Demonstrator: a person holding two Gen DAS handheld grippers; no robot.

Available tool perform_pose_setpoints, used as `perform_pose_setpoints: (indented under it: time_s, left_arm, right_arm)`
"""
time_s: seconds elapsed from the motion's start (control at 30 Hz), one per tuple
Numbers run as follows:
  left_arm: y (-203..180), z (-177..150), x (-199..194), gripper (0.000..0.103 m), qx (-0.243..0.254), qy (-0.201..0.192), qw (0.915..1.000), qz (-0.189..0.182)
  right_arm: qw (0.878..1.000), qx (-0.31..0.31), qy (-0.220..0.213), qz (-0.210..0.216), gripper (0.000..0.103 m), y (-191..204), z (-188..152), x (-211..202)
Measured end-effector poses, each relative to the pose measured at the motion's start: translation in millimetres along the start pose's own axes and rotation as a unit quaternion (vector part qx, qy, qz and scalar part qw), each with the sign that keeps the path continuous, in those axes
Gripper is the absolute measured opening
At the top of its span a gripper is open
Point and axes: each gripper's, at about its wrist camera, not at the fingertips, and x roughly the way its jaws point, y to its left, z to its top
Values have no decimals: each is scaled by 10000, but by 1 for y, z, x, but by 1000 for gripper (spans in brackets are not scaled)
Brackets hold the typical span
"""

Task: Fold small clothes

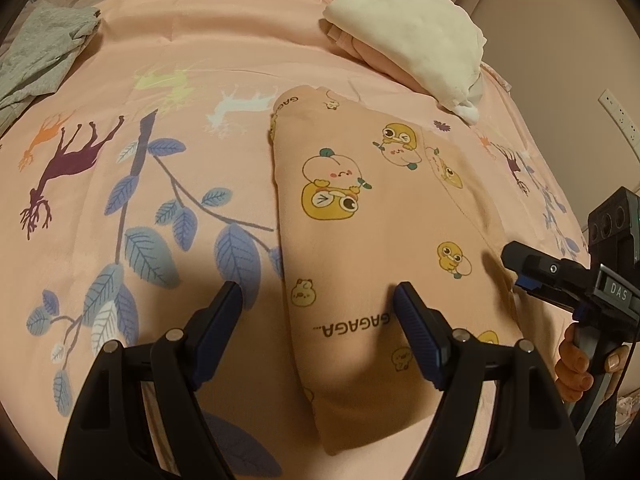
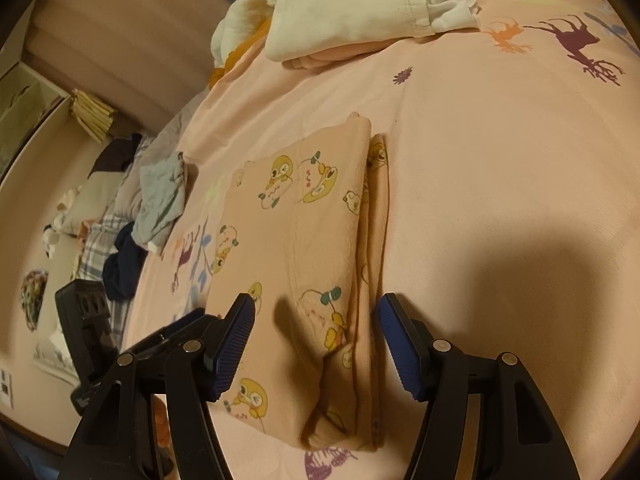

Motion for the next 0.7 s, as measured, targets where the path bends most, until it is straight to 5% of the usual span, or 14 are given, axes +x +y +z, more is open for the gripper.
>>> perform_pose_setpoints:
  time_s: [0.7]
  left_arm:
    - [-19, 17, 25, 79, 127, 29, 9997, -225]
  right_arm:
    - [9999, -106, 49, 103, 64, 6, 19, 24]
